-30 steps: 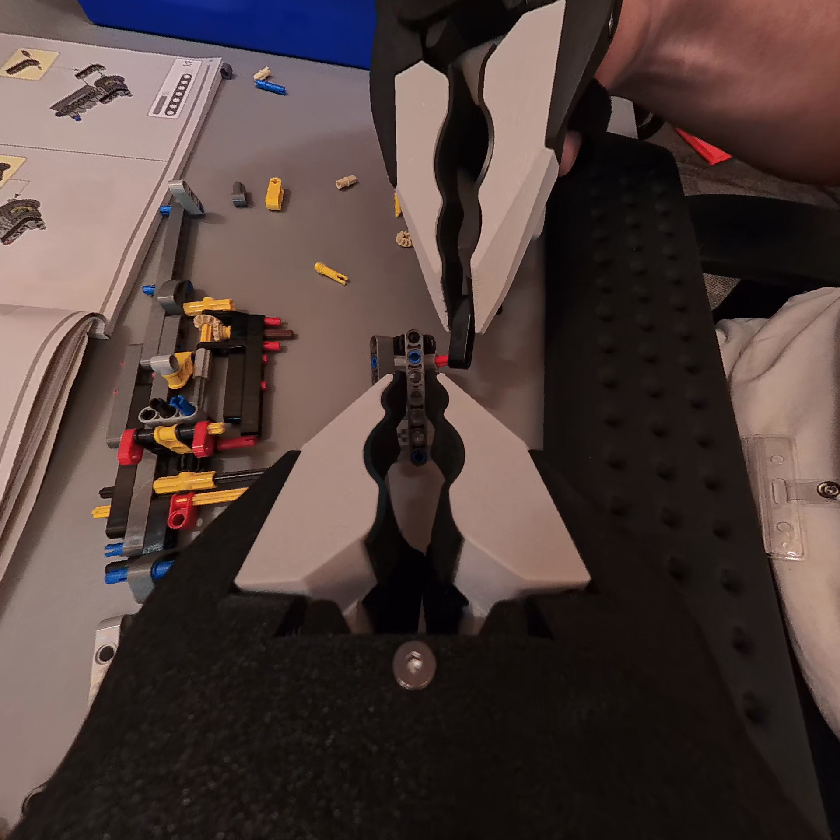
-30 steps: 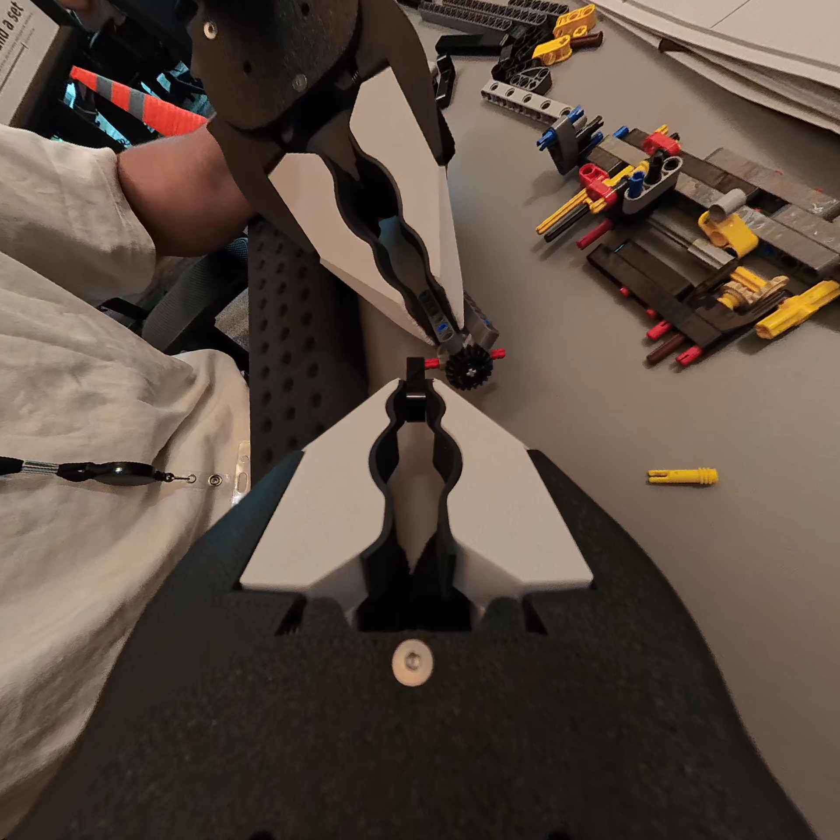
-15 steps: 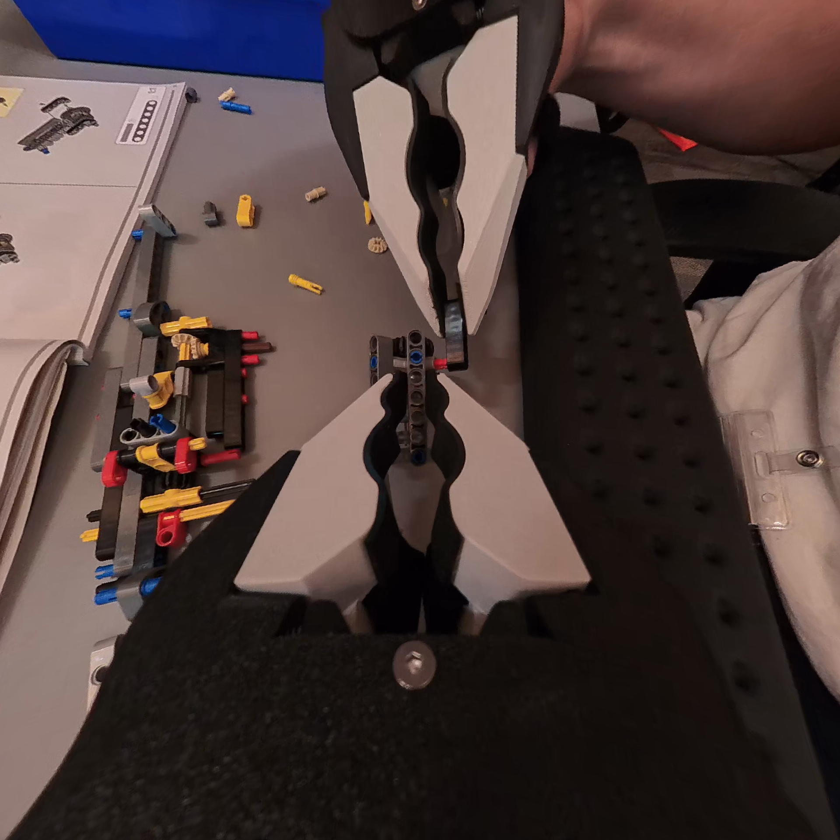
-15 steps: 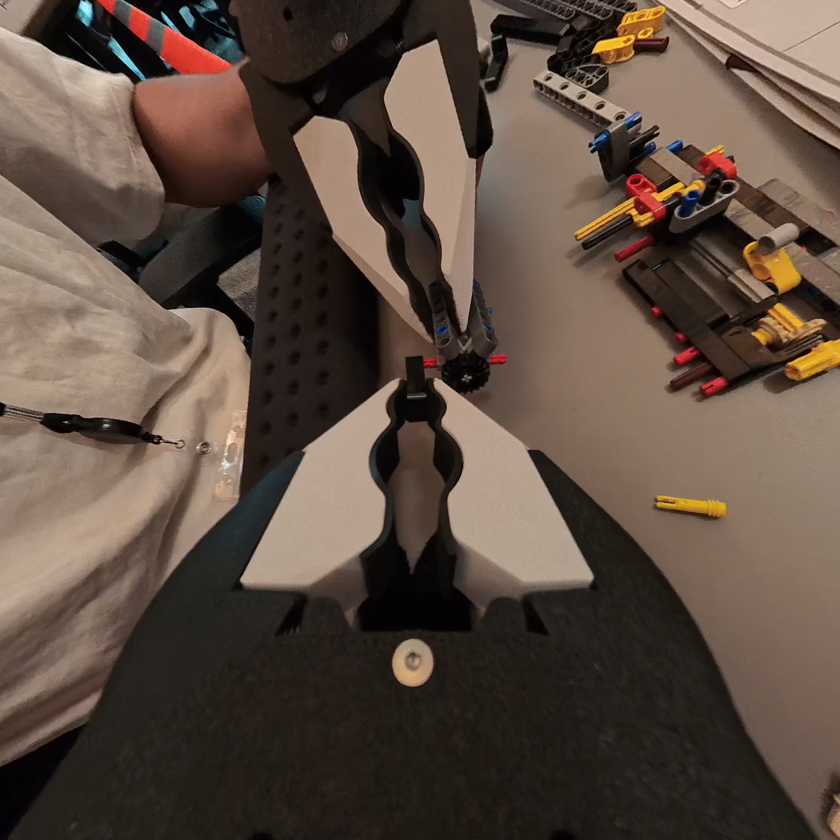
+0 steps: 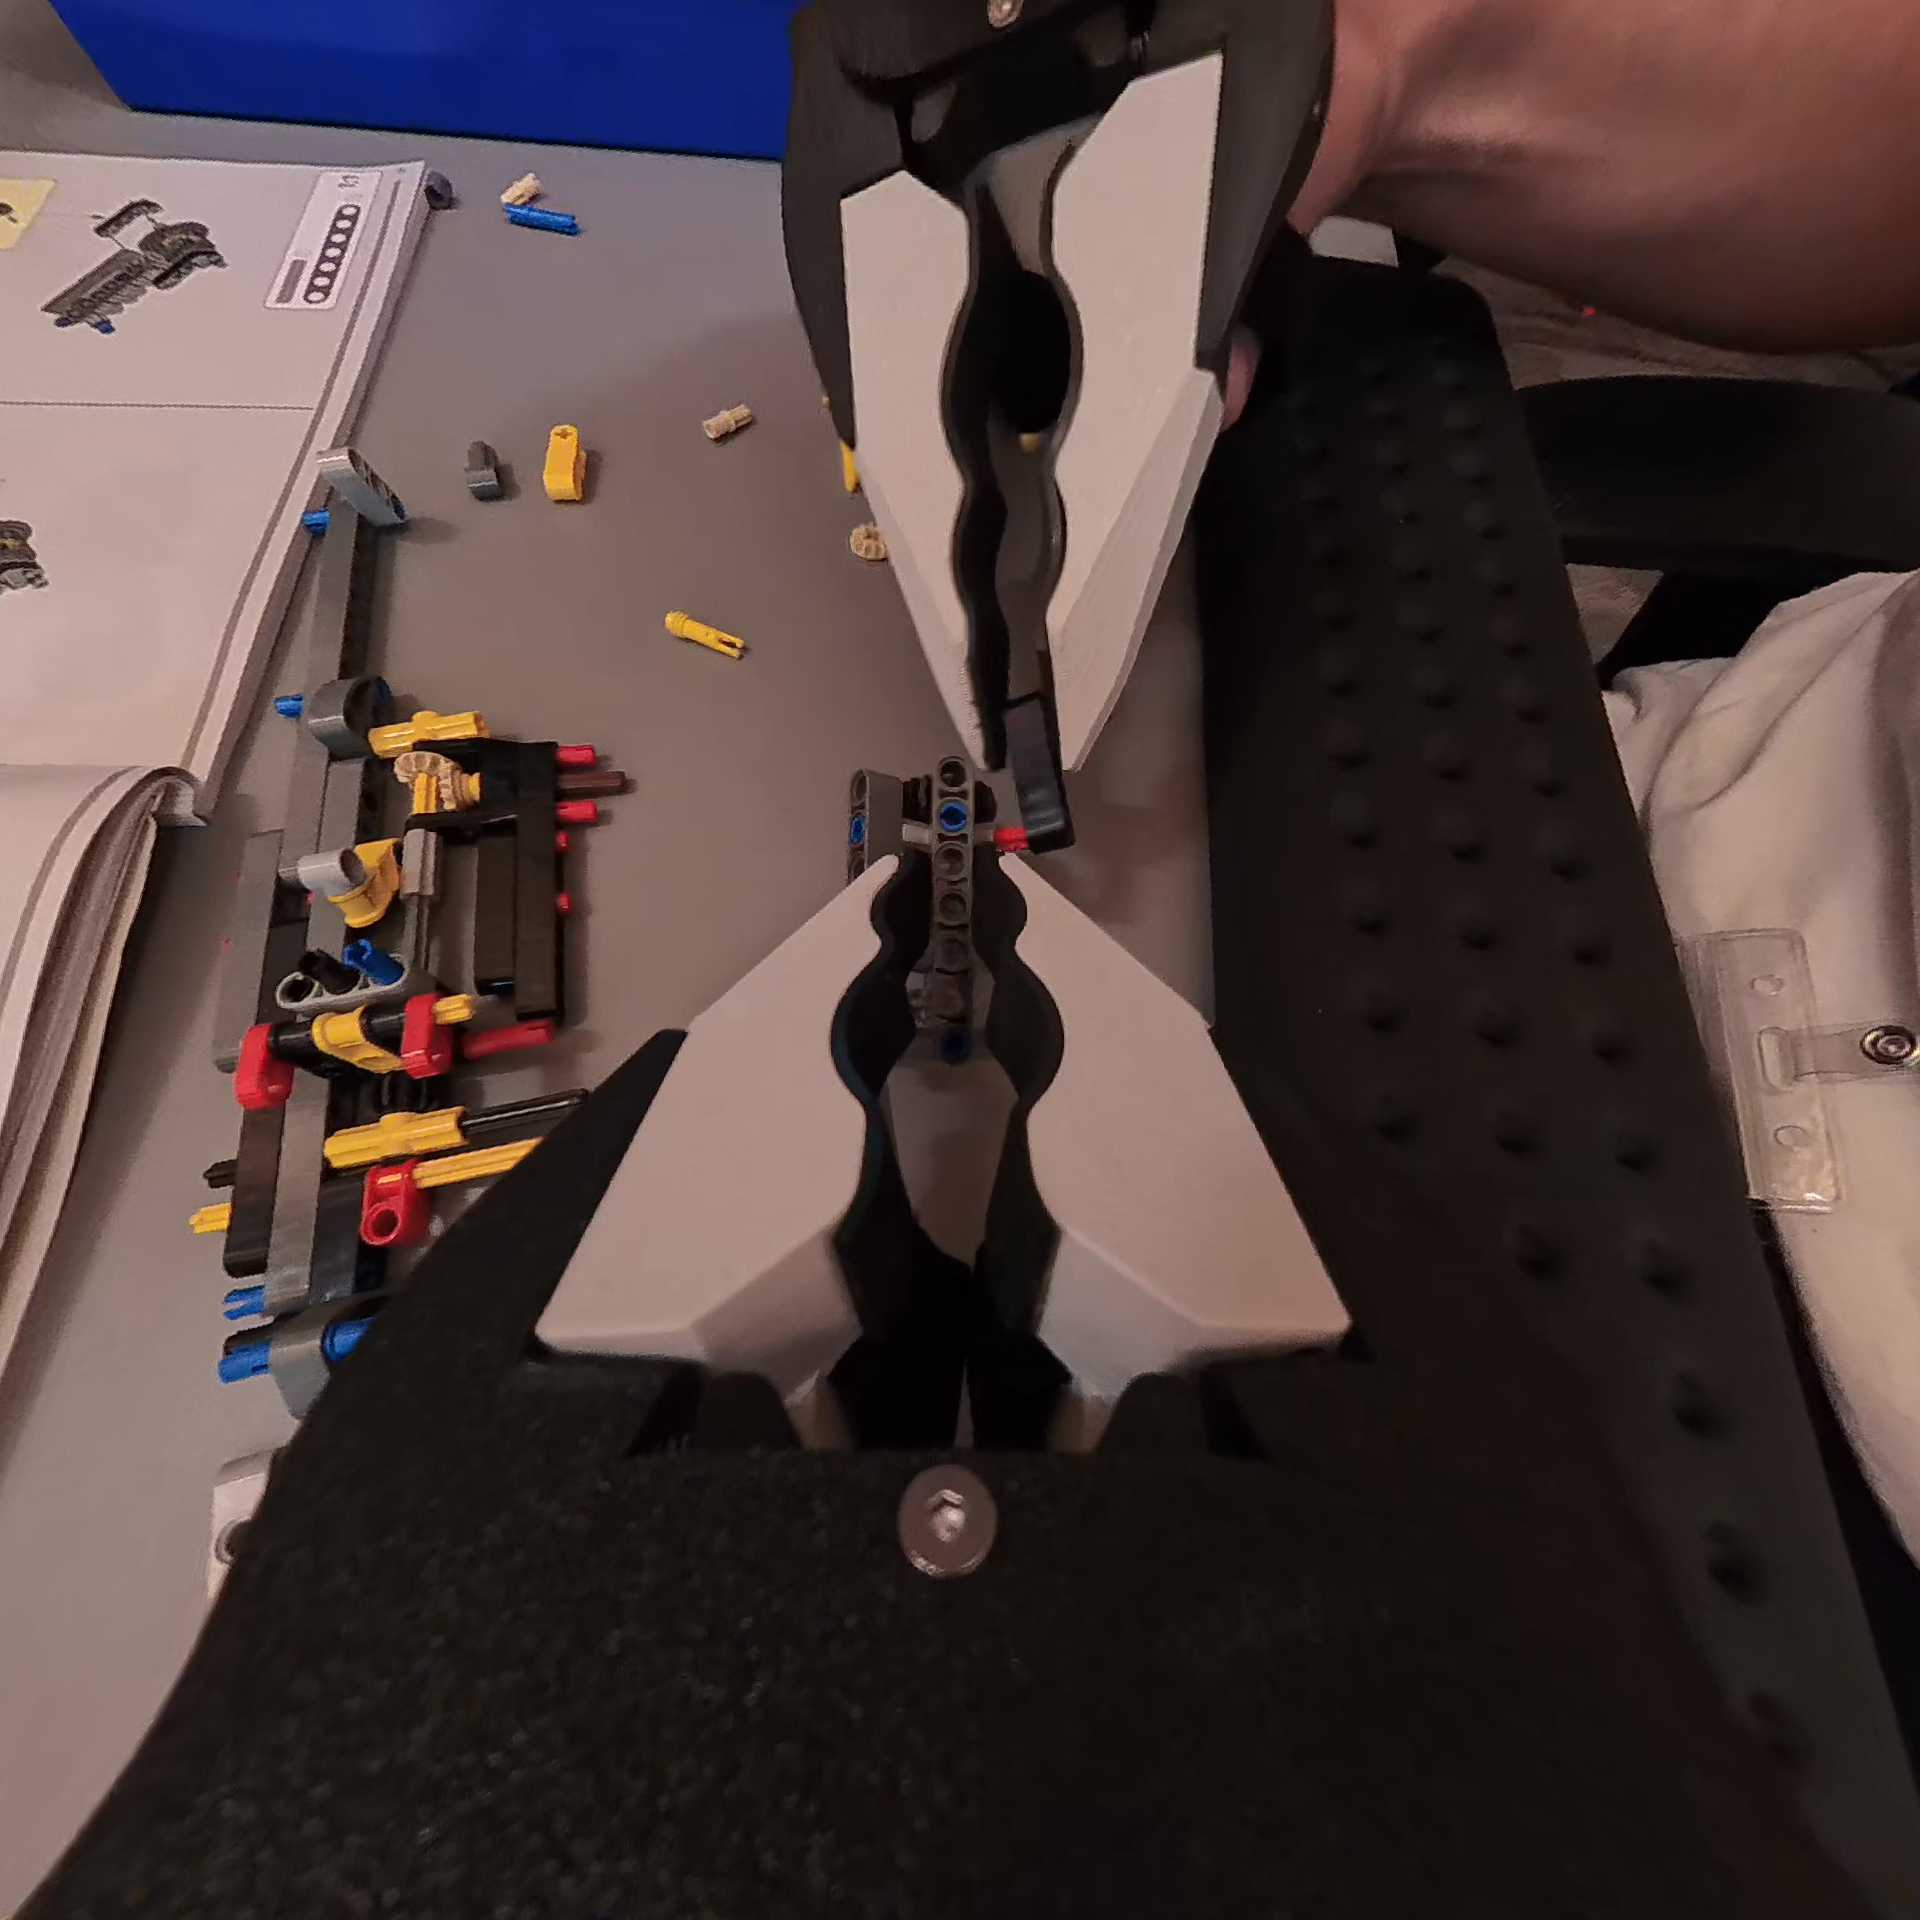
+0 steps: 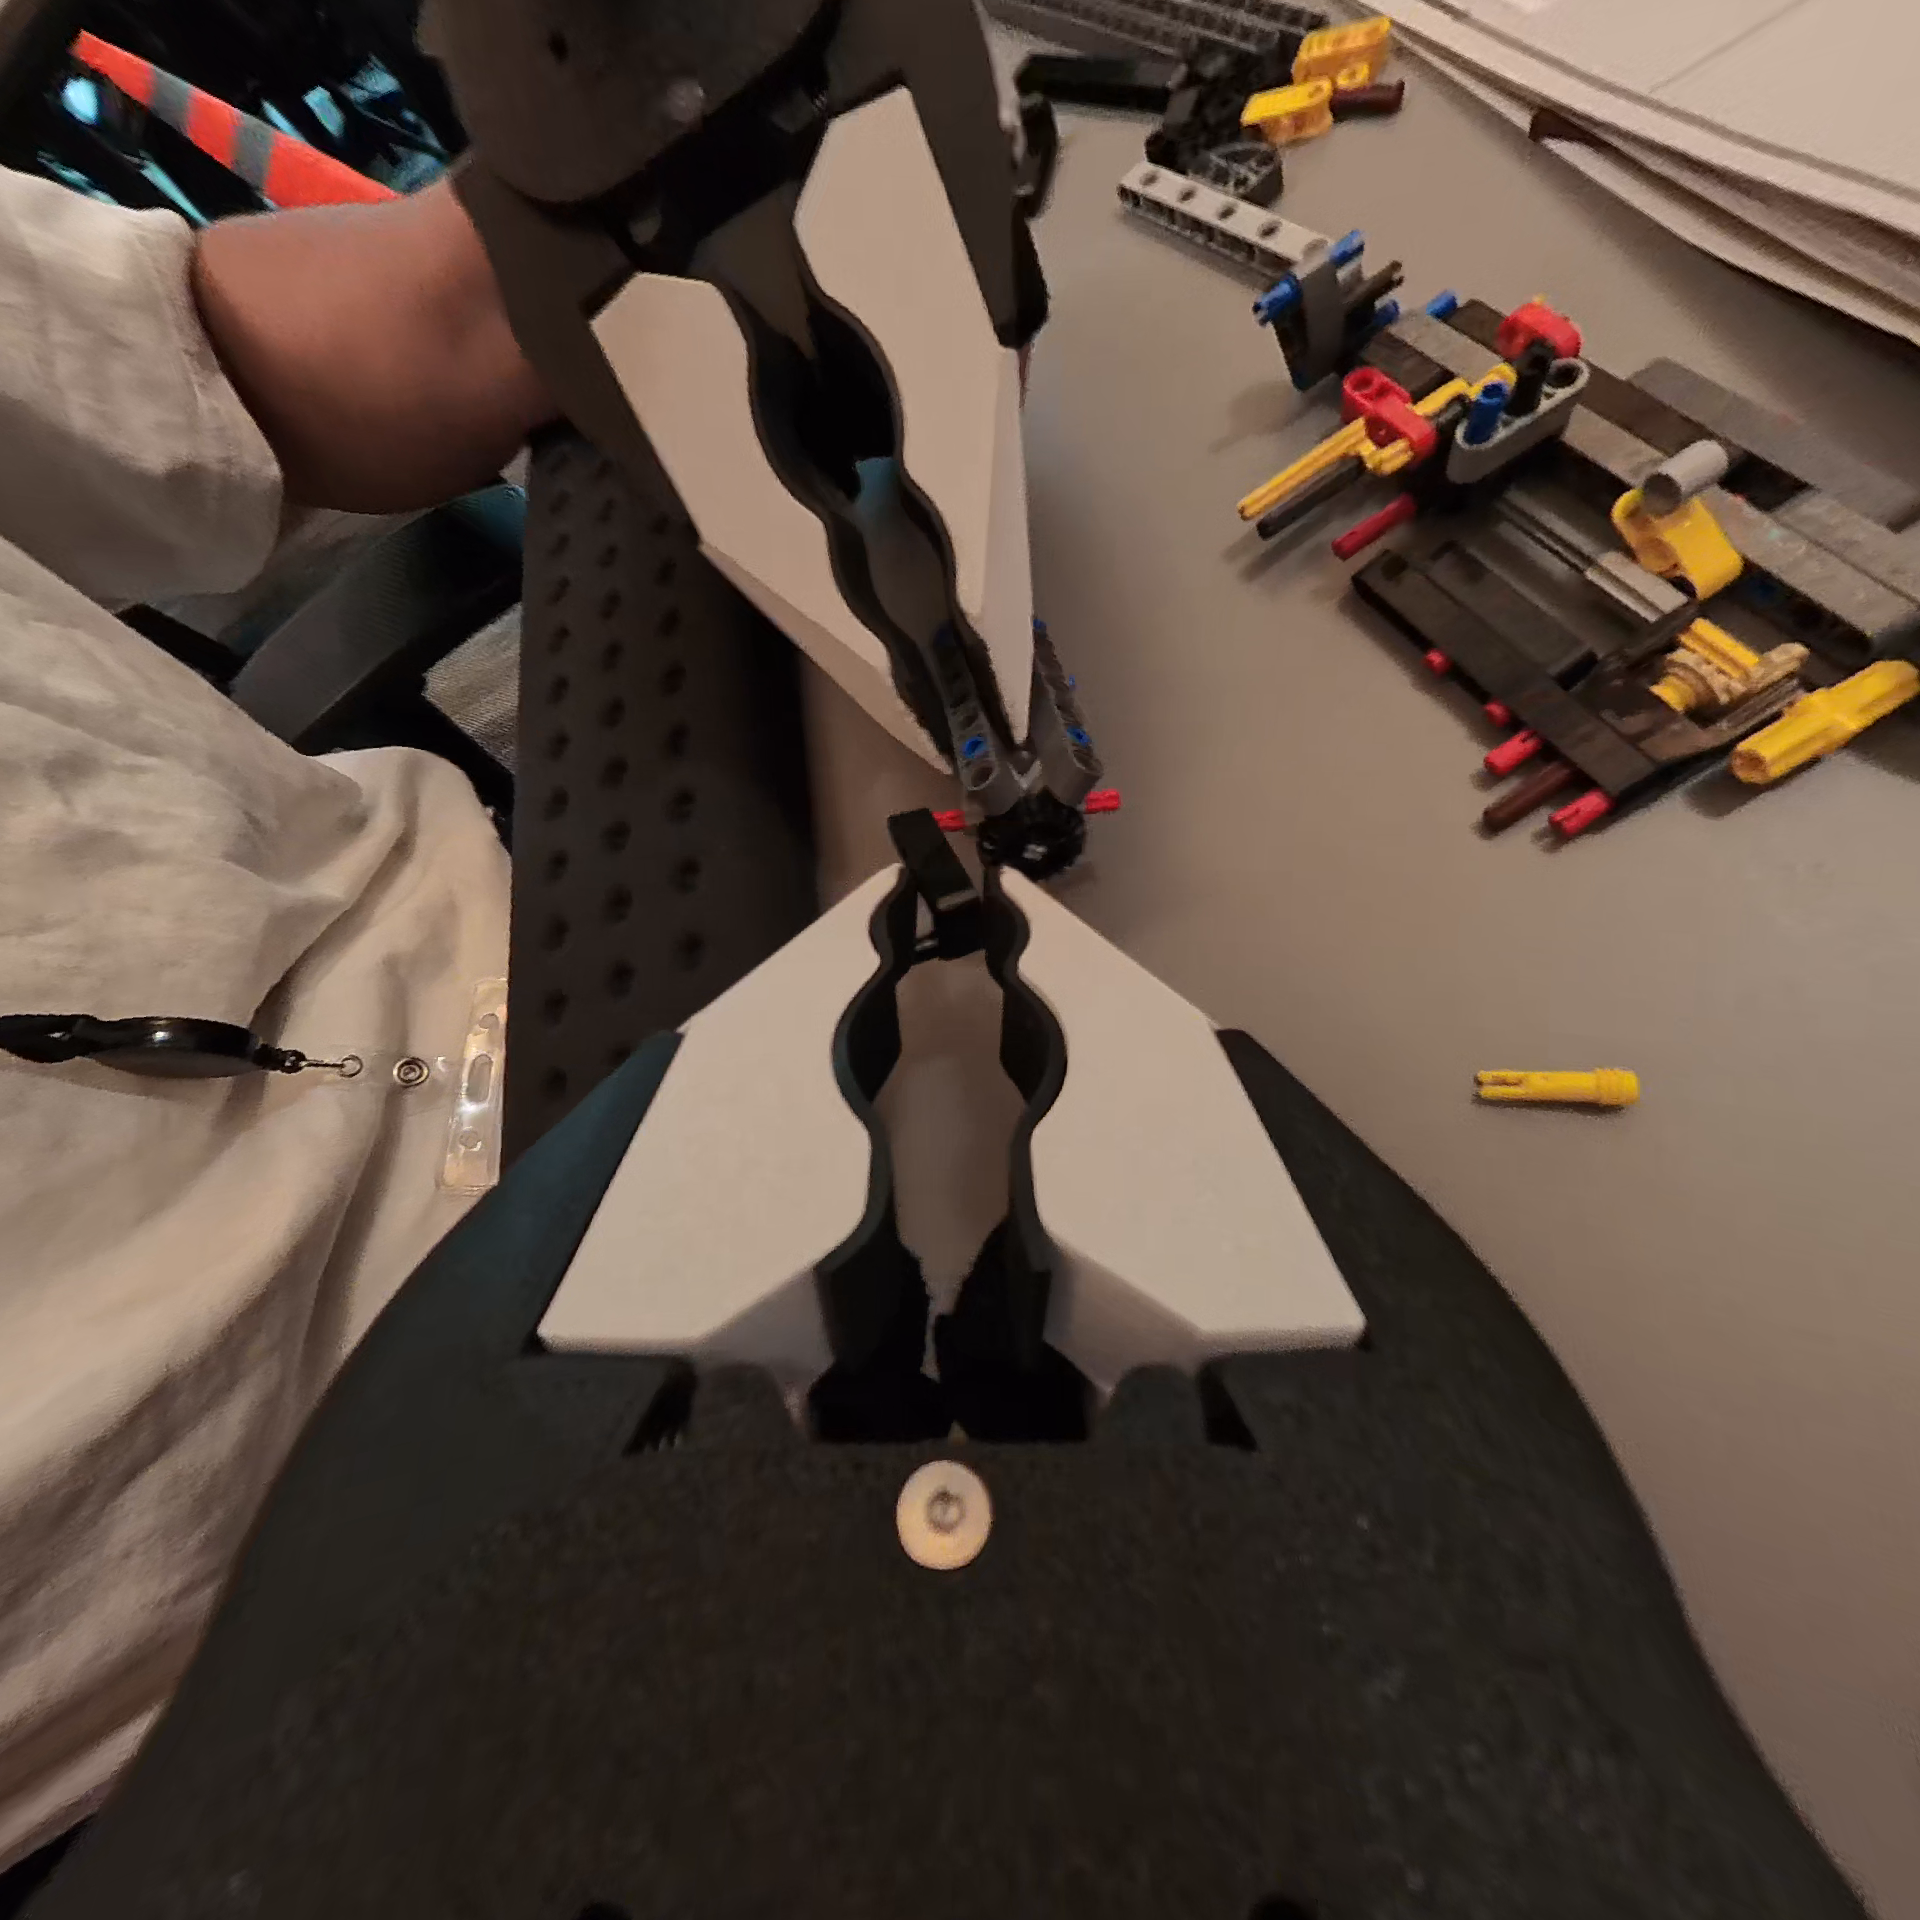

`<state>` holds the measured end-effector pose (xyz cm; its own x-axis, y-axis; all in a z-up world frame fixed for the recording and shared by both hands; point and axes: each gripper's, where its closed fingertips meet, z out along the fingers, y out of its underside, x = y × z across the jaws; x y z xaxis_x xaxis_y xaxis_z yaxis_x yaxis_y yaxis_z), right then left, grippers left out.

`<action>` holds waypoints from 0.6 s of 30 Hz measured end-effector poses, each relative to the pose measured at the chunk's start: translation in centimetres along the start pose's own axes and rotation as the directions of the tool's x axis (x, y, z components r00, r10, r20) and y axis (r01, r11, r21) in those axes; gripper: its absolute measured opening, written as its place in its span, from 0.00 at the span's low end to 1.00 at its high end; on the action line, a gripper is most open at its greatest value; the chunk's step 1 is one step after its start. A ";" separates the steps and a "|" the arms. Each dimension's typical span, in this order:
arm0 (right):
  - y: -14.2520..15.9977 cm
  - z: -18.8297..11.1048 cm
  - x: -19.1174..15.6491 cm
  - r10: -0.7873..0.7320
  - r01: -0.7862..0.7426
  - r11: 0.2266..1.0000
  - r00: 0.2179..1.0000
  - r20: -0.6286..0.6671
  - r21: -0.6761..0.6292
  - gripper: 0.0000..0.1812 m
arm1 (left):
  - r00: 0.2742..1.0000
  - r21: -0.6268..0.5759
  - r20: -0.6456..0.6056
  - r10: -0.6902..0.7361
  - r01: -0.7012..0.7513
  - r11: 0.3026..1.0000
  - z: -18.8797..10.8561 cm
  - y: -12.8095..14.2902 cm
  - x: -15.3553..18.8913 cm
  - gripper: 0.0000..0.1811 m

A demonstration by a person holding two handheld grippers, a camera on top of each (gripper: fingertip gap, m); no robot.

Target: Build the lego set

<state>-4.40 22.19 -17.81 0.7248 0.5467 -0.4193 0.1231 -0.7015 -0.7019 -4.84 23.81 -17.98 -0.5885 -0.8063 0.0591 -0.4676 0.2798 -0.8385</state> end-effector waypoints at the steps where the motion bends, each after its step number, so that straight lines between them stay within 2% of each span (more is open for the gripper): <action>1: 0.1 0.0 0.2 0.003 -0.003 1.000 1.000 -0.011 -0.013 0.07 | 1.000 -0.005 0.007 0.015 -0.015 1.000 0.1 0.1 0.0 0.04; 4: 0.1 0.0 0.1 -0.044 0.043 0.999 0.999 -0.033 -0.025 0.06 | 1.000 -0.017 0.010 0.016 -0.016 1.000 0.1 0.2 0.0 0.04; 12: -0.1 0.3 0.7 -0.043 0.040 0.999 0.986 -0.159 -0.018 0.05 | 0.998 -0.031 0.067 0.007 -0.005 0.999 0.0 0.5 -1.0 0.04; 18: 0.2 0.3 0.6 -0.025 0.023 1.000 0.990 -0.140 -0.018 0.05 | 0.998 -0.032 0.057 0.030 -0.028 0.999 0.1 0.5 -0.7 0.04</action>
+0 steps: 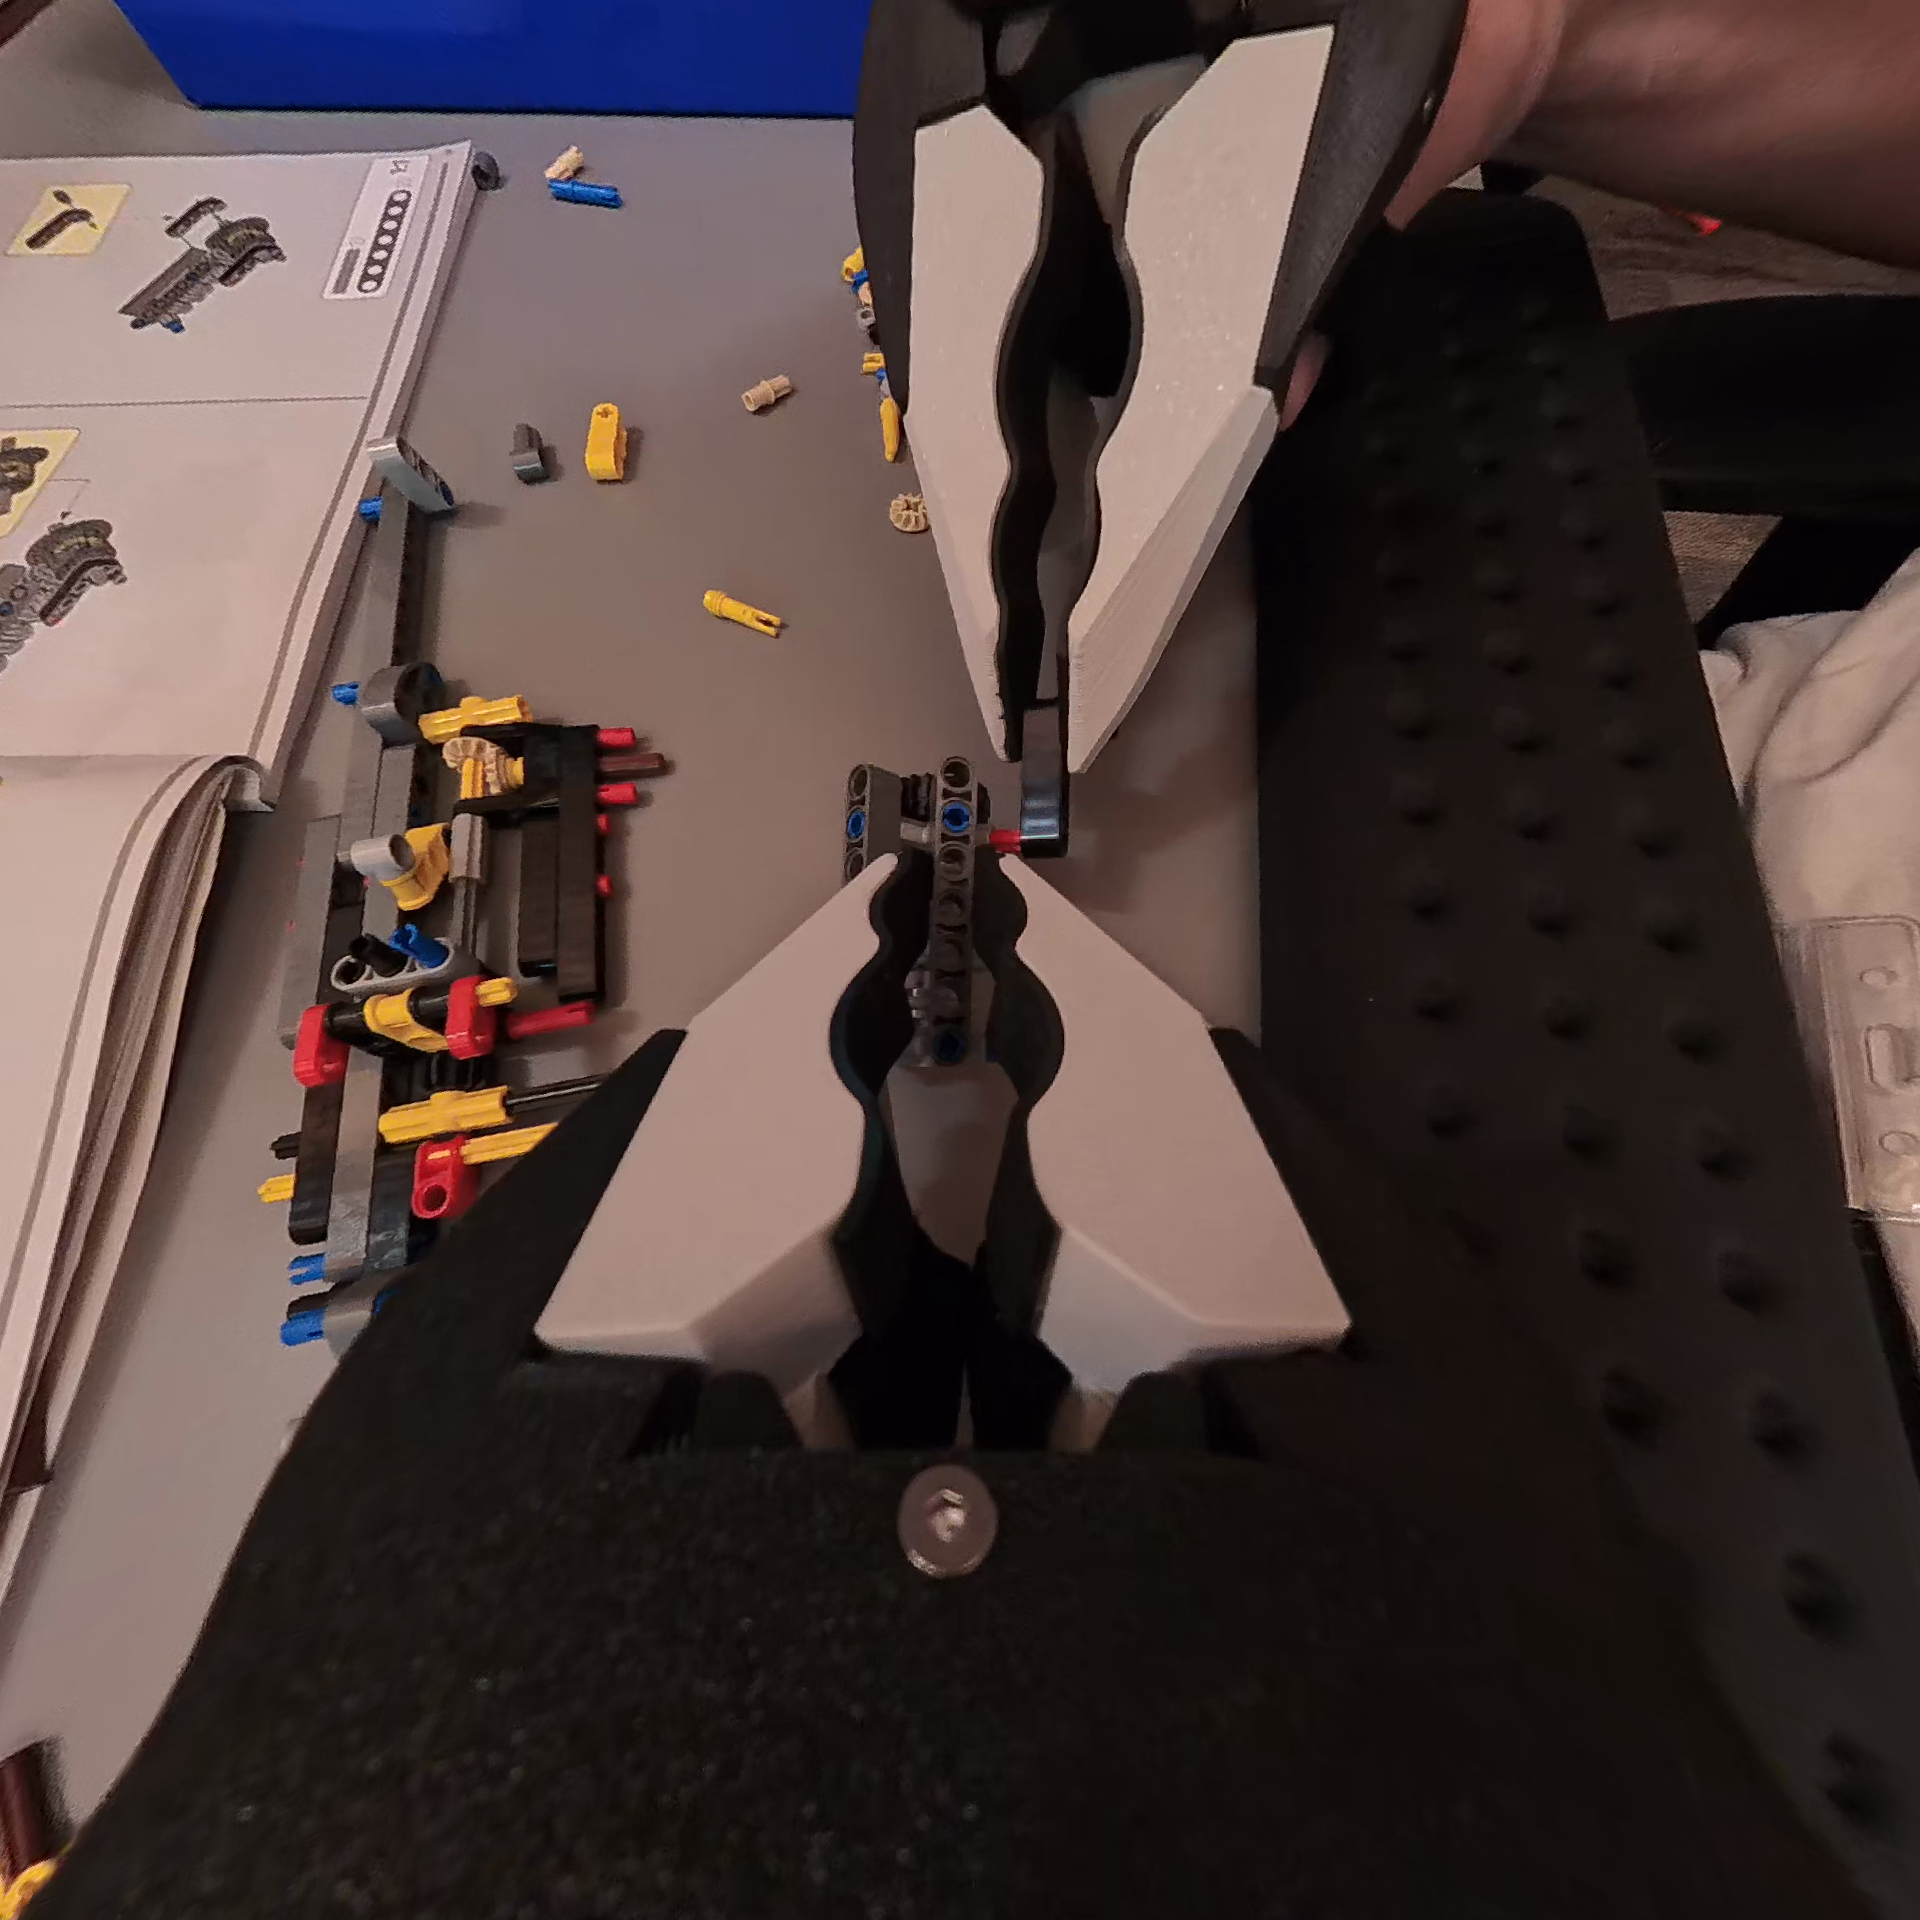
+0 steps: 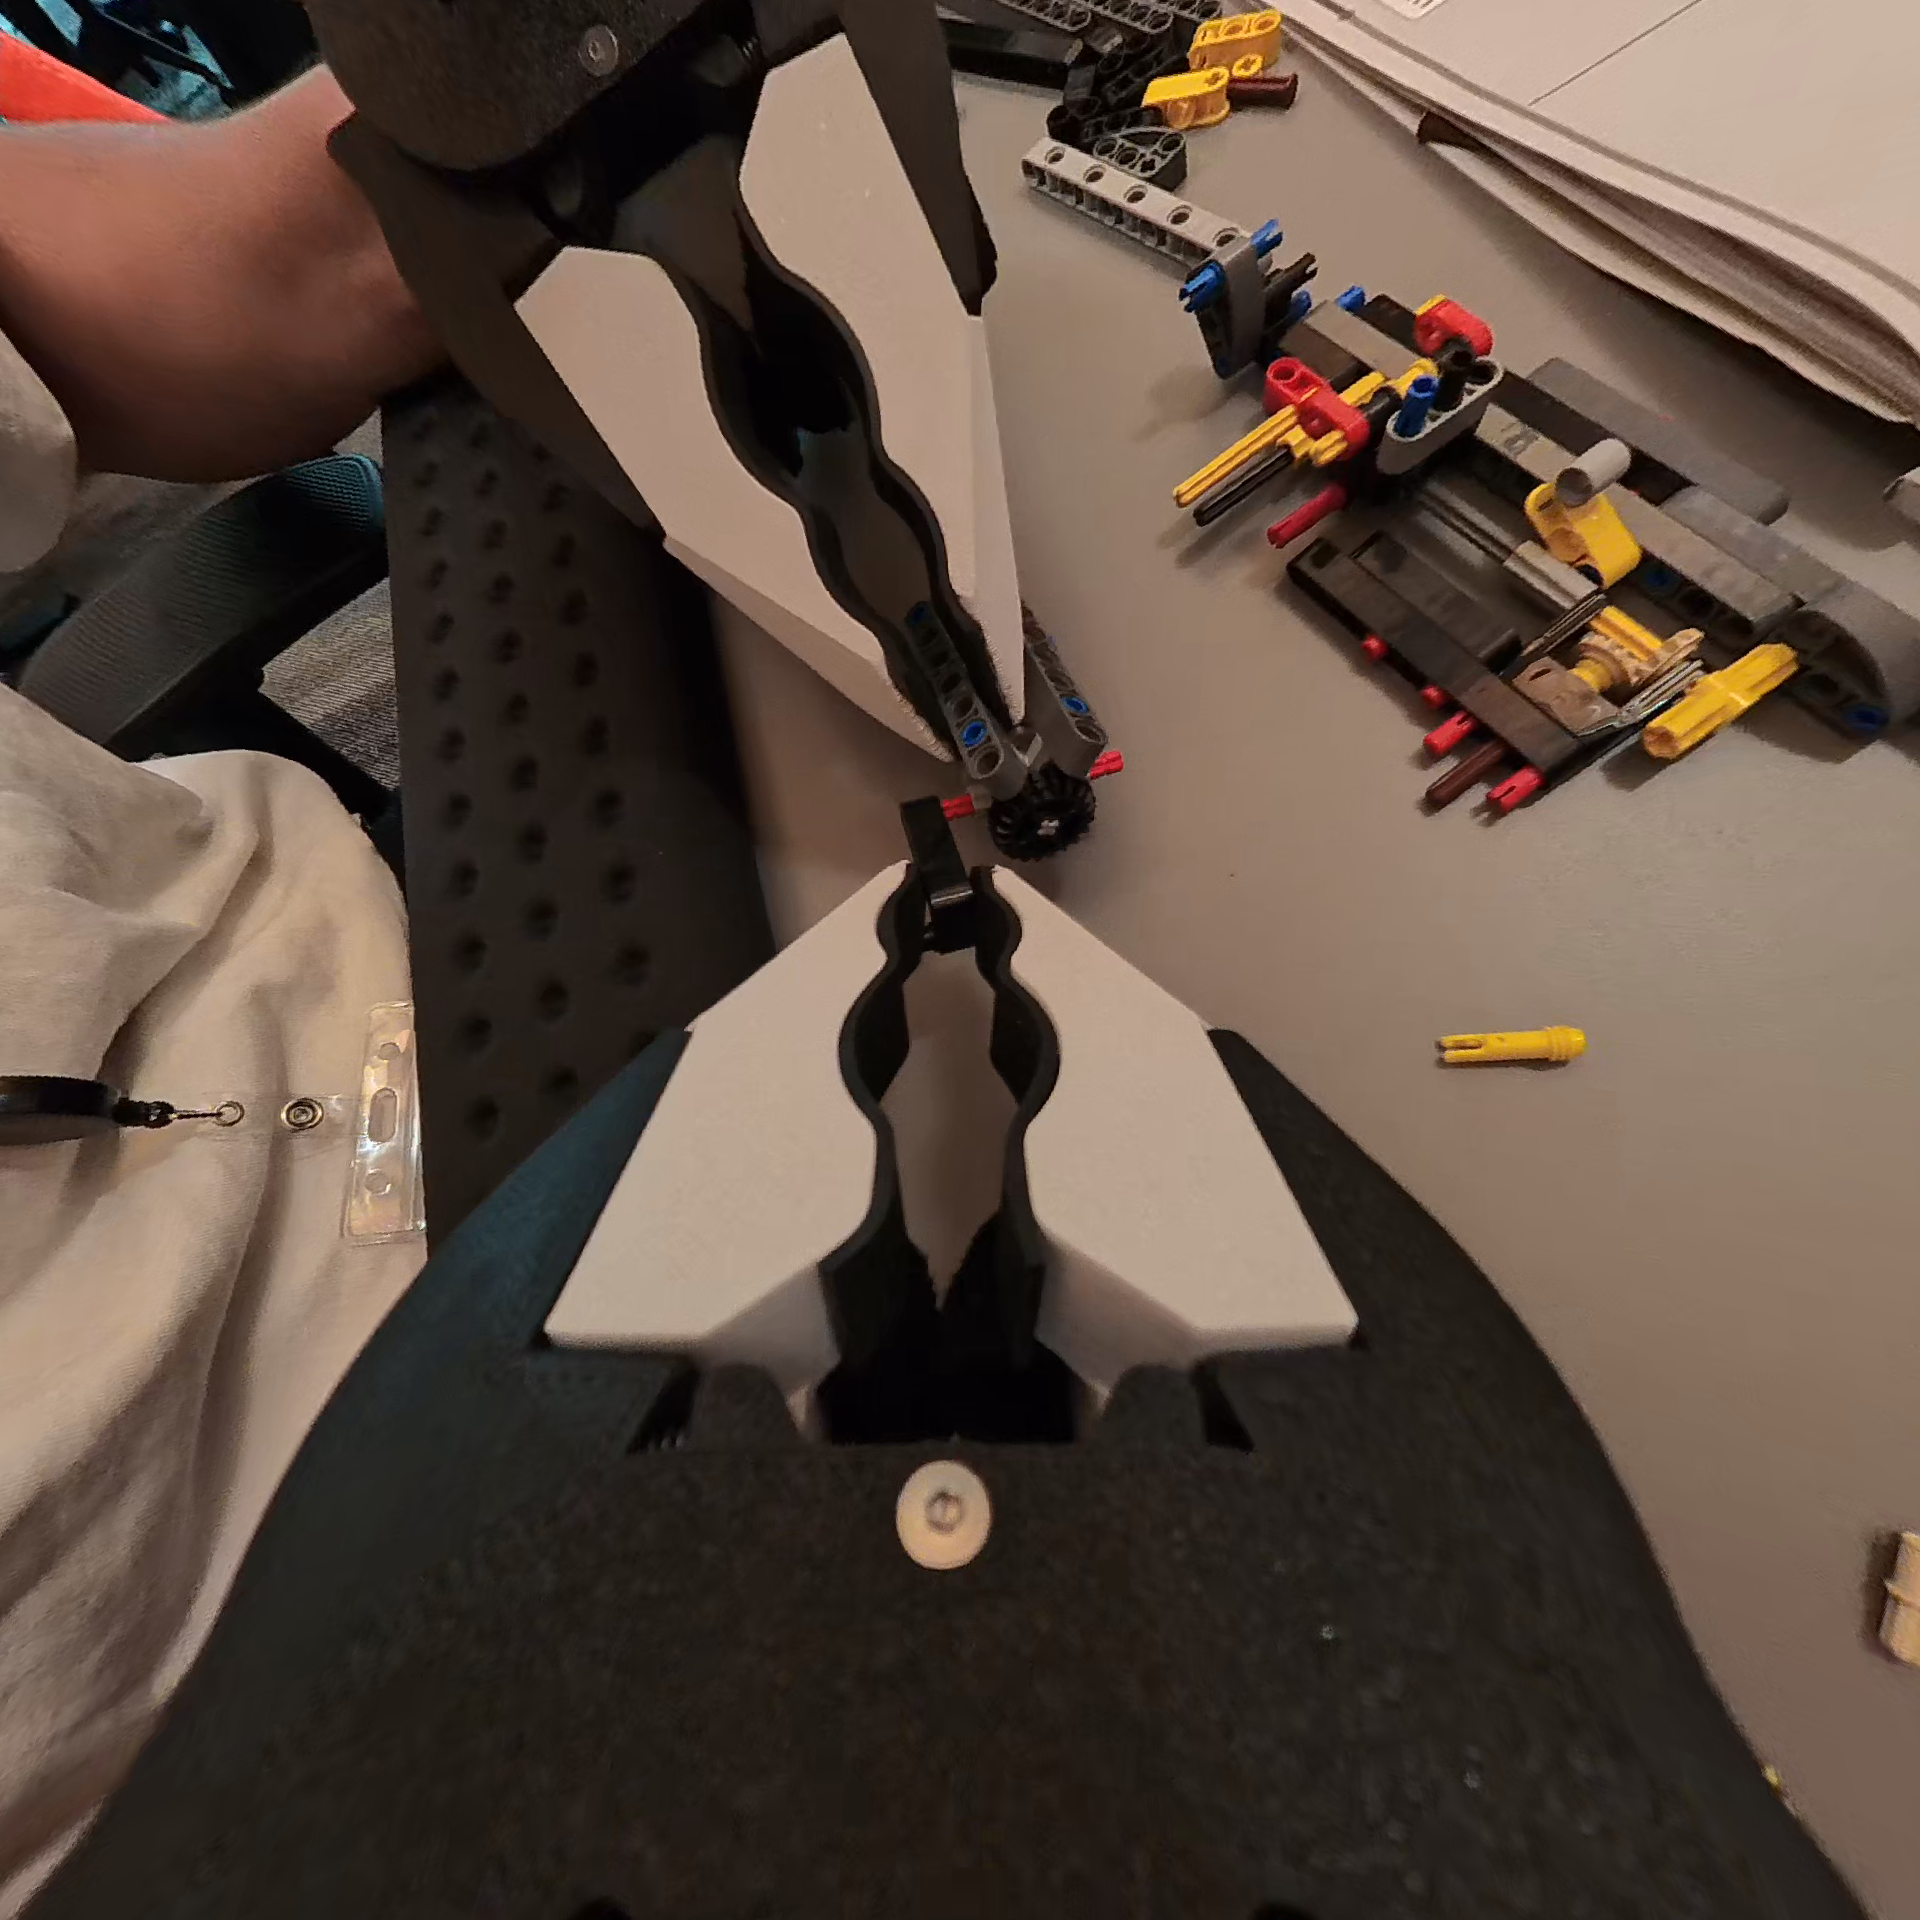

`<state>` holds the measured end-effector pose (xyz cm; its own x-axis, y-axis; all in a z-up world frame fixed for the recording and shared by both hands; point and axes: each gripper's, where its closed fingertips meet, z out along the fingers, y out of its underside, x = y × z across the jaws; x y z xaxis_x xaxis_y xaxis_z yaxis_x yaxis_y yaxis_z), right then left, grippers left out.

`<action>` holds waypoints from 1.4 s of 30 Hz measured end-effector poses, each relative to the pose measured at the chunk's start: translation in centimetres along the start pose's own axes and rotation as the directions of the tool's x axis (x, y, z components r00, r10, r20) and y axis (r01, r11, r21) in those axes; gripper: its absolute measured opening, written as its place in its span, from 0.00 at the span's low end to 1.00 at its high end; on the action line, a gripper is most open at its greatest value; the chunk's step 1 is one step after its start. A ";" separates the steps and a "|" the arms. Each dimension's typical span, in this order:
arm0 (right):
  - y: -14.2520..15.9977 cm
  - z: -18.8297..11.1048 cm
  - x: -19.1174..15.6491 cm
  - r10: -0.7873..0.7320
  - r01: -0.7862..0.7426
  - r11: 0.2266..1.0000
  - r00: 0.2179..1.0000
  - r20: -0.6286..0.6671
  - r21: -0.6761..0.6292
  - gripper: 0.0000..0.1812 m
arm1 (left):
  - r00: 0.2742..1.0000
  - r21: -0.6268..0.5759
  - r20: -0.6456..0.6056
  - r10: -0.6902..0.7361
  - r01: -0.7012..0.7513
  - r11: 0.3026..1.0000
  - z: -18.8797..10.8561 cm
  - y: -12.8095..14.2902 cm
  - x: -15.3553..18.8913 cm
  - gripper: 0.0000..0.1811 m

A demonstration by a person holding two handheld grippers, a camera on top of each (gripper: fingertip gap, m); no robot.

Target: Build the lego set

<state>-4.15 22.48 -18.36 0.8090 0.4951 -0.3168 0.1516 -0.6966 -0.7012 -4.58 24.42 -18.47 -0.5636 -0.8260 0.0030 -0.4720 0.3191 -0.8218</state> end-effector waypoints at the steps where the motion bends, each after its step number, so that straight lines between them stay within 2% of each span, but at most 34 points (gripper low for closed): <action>1: 0.1 0.1 0.0 -0.005 0.005 1.000 1.000 -0.004 -0.009 0.05 | 1.000 -0.006 0.004 0.004 -0.004 1.000 0.1 0.1 0.0 0.04; 6: 0.3 0.4 0.2 -0.066 0.064 0.997 0.996 -0.058 -0.046 0.05 | 1.000 -0.030 0.018 0.023 -0.023 0.999 0.2 0.6 -0.1 0.04; 12: 0.5 0.3 0.1 -0.024 0.024 0.999 1.000 -0.009 -0.022 0.06 | 0.999 -0.020 0.007 0.042 -0.042 0.999 0.3 0.3 0.3 0.04; 18: 0.9 0.8 1.4 -0.044 0.043 0.999 0.991 -0.123 -0.016 0.08 | 0.998 -0.047 0.035 0.057 -0.055 0.997 0.6 0.7 0.0 0.04; 20: 1.1 0.9 1.9 -0.051 0.048 0.999 0.985 -0.166 -0.021 0.05 | 0.999 -0.034 0.035 0.040 -0.039 0.999 0.5 0.5 -0.1 0.04; 27: 1.2 0.9 1.8 -0.070 0.070 0.998 0.976 -0.205 -0.007 0.05 | 0.996 -0.049 0.062 0.063 -0.060 0.997 0.7 0.6 -0.3 0.04; 31: 1.1 0.7 1.3 -0.104 0.099 0.994 0.977 -0.188 -0.036 0.07 | 0.990 -0.066 0.095 0.107 -0.101 0.993 0.8 0.7 -0.5 0.04; 35: 0.7 0.7 0.6 -0.213 0.204 0.977 0.965 -0.156 -0.067 0.08 | 0.978 -0.090 0.150 0.145 -0.132 0.987 0.6 0.8 -1.2 0.04; 42: 0.1 1.9 0.3 -0.381 0.377 0.921 0.924 -0.024 -0.097 0.10 | 0.969 -0.075 0.214 0.123 -0.109 0.991 -0.5 0.6 -2.7 0.04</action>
<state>-4.95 23.59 -19.74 0.7037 0.7104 -0.0100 0.4999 -0.5051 -0.7036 -3.73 27.05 -18.69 -0.4589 -0.8608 -0.2202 -0.4575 0.4413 -0.7720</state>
